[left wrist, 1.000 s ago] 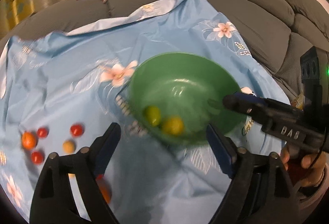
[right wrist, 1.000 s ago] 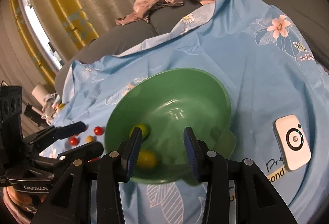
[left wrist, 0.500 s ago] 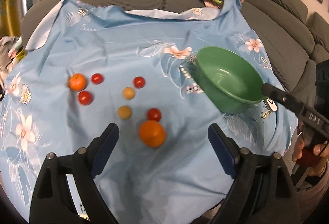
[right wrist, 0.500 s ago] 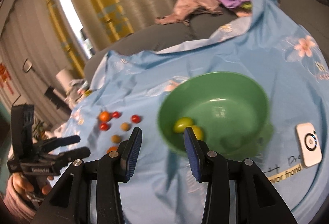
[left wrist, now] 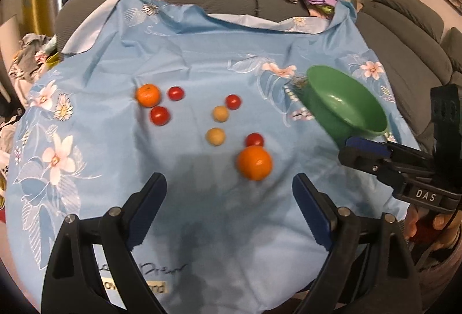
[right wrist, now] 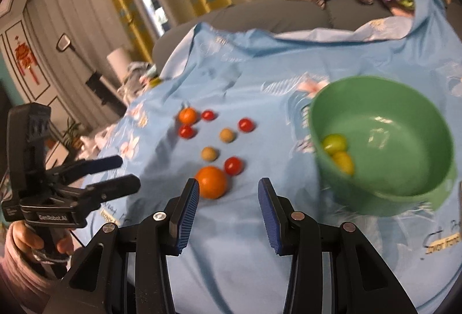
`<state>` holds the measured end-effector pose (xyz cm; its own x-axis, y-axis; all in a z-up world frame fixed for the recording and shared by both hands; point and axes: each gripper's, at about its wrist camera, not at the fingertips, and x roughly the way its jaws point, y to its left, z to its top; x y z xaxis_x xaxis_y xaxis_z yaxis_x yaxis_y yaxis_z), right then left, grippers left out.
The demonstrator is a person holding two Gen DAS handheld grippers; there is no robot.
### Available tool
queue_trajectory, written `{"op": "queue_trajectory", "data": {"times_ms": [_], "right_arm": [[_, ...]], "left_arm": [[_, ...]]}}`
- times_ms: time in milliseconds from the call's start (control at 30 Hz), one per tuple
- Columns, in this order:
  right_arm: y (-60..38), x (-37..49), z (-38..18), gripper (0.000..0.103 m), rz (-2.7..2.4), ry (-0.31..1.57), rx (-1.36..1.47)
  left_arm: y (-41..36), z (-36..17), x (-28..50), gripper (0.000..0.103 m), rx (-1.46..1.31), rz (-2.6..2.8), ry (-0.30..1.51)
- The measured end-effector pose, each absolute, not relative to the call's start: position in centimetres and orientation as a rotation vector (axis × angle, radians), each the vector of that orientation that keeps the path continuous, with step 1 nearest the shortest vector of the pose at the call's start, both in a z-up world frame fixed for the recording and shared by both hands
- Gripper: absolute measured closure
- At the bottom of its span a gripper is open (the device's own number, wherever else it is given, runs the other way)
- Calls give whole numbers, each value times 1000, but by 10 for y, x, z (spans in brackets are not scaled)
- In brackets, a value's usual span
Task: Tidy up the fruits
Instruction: 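Move the right tool to the large orange and grasp it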
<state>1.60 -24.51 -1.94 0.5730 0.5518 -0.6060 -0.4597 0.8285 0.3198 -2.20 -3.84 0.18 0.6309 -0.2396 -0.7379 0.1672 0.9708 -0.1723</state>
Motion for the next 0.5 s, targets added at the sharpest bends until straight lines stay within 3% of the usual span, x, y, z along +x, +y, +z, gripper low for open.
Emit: {"op": "queue_trajectory", "data": {"times_ms": [500], "right_arm": [[-182, 50, -60, 60, 657, 909, 72]], "left_arm": [[0, -22, -14, 14, -156, -192, 903]]}}
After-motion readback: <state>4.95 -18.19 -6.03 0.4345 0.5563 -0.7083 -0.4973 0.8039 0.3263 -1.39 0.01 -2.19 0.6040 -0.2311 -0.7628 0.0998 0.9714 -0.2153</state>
